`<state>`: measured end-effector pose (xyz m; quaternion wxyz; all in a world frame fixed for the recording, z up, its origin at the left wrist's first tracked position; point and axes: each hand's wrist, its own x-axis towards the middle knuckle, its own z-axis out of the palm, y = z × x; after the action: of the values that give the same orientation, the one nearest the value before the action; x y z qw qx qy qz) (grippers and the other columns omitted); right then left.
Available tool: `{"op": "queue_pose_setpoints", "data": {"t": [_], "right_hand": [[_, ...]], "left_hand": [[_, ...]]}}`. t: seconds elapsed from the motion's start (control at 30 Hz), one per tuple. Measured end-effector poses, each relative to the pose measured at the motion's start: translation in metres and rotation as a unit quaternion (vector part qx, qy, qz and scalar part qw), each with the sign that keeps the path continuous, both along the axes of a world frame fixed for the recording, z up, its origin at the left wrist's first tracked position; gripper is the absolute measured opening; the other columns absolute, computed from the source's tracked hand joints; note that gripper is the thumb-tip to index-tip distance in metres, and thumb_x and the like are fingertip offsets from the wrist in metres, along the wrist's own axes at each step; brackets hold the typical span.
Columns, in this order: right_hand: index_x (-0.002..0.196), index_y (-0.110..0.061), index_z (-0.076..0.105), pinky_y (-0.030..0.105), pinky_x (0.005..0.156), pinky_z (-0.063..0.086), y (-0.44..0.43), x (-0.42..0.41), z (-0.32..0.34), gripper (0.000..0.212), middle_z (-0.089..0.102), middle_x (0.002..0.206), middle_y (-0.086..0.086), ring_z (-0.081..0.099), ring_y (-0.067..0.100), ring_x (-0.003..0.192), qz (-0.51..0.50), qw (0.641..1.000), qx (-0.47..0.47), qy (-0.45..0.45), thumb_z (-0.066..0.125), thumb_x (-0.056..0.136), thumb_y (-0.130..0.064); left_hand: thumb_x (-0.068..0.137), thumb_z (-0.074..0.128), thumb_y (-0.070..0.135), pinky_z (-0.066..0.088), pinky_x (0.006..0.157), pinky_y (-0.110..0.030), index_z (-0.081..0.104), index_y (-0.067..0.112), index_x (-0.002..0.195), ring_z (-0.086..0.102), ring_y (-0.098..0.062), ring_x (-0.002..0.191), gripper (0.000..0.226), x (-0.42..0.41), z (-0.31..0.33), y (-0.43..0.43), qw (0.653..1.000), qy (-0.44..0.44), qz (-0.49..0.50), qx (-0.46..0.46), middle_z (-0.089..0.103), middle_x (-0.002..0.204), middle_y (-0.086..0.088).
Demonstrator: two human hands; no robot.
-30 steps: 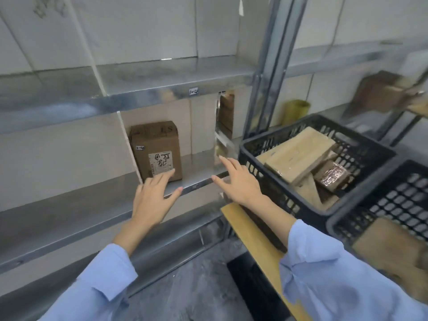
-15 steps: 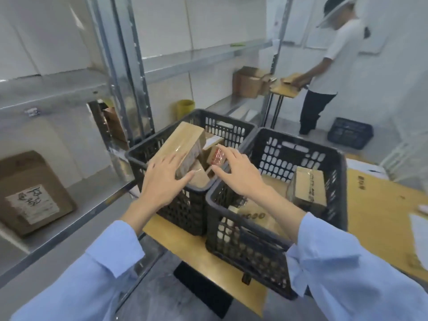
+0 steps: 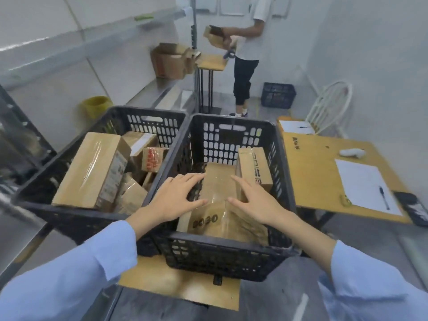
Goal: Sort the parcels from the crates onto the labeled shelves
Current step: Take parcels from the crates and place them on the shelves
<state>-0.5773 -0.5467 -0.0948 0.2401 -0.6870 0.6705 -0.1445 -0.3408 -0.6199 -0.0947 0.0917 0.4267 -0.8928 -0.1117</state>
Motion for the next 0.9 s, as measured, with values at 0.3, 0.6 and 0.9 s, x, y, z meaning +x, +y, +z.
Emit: {"op": "queue_pose_setpoints", "data": {"t": [0.3, 0.6, 0.9], "right_hand": [[0.156, -0.035, 0.014, 0.044, 0.111, 0.037, 0.007, 0.003, -0.028, 0.075, 0.024, 0.161, -0.004, 0.033, 0.023, 0.142, -0.012, 0.995, 0.097, -0.014, 0.047, 0.094, -0.061], [0.154, -0.039, 0.018, 0.051, 0.107, 0.039, -0.001, 0.013, -0.042, 0.073, 0.032, 0.155, -0.006, 0.034, 0.024, 0.138, -0.039, 0.995, 0.094, -0.011, 0.046, 0.092, -0.066], [0.15, -0.039, 0.027, 0.04, 0.105, 0.041, 0.008, 0.012, -0.044, 0.072, 0.047, 0.142, -0.006, 0.04, 0.017, 0.128, -0.083, 0.99, 0.06, -0.096, 0.061, 0.089, -0.055]], "left_hand": [[0.084, 0.057, 0.067, 0.038, 0.106, -0.041, 0.024, 0.033, 0.152, 0.041, -0.018, 0.134, 0.083, -0.009, -0.043, -0.028, 0.986, -0.059, -0.032, 0.153, 0.035, 0.154, 0.005], [0.082, 0.065, 0.061, 0.039, 0.099, -0.03, 0.03, 0.028, 0.151, 0.044, -0.024, 0.131, 0.083, -0.017, -0.07, -0.048, 0.932, -0.053, 0.023, 0.358, 0.044, 0.145, -0.01], [0.084, 0.068, 0.054, 0.042, 0.078, -0.021, 0.043, 0.031, 0.138, 0.056, -0.013, 0.099, 0.064, -0.019, -0.07, -0.042, 0.906, -0.023, 0.017, 0.421, 0.057, 0.105, 0.003]]}}
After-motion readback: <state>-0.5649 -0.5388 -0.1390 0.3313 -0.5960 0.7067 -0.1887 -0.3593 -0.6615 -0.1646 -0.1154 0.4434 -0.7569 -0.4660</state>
